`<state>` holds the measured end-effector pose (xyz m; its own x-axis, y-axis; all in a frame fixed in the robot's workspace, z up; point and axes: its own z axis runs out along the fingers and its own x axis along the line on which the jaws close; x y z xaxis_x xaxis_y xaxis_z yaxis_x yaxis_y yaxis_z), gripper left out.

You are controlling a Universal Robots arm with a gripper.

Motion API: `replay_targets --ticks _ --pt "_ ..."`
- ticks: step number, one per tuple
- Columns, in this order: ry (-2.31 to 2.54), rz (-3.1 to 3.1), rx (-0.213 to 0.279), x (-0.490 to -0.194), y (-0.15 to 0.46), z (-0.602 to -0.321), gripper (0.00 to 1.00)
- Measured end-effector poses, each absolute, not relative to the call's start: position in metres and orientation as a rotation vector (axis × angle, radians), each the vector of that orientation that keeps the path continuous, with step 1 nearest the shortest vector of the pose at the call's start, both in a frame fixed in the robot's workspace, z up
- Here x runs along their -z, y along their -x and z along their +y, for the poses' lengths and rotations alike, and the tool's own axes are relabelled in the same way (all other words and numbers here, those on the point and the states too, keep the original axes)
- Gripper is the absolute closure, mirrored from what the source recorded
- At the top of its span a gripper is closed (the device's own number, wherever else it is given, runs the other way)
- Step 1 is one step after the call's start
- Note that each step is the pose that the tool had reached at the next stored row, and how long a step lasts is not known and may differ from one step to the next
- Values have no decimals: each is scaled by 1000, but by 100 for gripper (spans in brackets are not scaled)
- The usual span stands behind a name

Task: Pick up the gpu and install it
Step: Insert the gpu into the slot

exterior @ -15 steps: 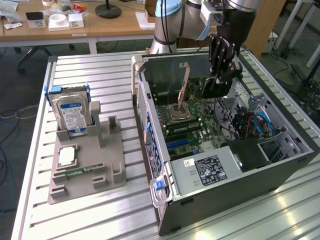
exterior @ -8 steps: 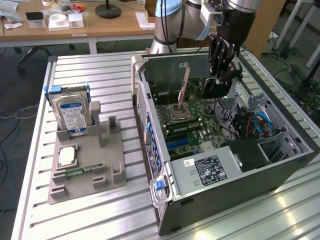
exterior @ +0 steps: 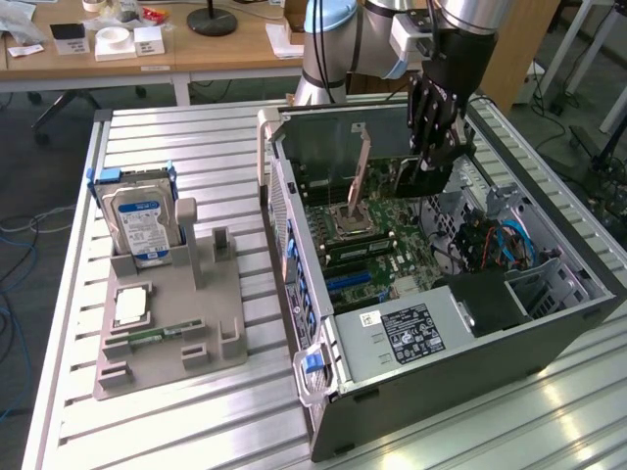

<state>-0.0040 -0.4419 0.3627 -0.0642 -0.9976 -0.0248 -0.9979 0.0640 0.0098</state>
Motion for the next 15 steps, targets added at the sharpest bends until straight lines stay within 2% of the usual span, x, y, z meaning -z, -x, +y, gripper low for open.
replay_targets --ticks 15 --pt "2141 2283 -38 -344 4 -442 73"
